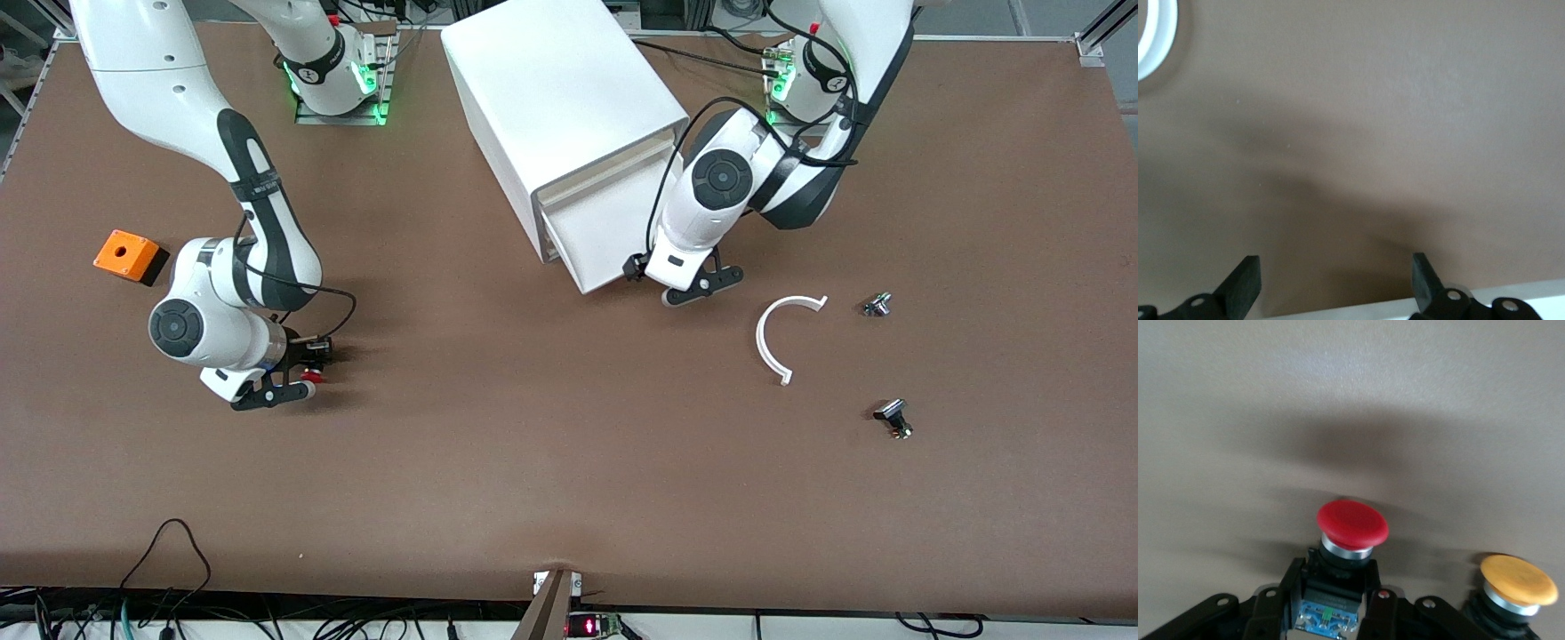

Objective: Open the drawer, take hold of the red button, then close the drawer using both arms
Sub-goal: 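Push the drawer shut with the left gripper while the right gripper carries the button, then set the red button beside the yellow button and open the right gripper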

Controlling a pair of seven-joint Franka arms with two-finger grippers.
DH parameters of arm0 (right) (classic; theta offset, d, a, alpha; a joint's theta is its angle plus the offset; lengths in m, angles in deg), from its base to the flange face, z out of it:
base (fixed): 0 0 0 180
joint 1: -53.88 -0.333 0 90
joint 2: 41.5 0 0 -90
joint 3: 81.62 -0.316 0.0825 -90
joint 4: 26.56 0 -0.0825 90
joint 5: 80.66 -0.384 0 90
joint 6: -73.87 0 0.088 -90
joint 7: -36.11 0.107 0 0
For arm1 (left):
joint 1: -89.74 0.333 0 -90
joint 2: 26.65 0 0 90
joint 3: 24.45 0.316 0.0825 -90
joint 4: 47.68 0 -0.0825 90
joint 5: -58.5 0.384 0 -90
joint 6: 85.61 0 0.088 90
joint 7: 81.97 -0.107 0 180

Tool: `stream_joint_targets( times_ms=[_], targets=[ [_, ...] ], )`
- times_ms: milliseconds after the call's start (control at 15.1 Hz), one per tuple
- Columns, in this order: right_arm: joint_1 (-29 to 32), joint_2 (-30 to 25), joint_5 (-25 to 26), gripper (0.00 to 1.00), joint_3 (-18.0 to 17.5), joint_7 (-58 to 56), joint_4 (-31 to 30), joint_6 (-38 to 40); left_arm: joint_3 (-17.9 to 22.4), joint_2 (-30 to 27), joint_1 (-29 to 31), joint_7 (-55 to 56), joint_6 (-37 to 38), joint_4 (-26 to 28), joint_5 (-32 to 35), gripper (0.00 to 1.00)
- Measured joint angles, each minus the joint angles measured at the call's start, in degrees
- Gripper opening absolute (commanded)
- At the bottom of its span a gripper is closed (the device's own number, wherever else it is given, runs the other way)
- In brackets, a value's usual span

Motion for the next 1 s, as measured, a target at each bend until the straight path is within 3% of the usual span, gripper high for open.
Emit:
stream_joint_targets(
  times_ms=[133, 465, 996],
  targets=[
    [0.0, 0.2, -0.3, 1.00, -0.1, 0.0, 0.0, -0.1, -1.1, 0.0, 0.0, 0.1, 1.6, 0.0, 0.0, 0.99],
    [-0.1, -1.7, -0.3, 1.00, -0.2, 0.0, 1.4, -0.1, -4.2, 0.0, -0.1, 1.2, 3.4, 0.5, 0.0, 0.99],
    [0.0, -13.2, -0.3, 1.00, 1.4, 0.1, 2.1, 2.8, -8.2, 0.0, -0.1, 4.7, 3.9, 1.1, 0.0, 0.99]
  ],
)
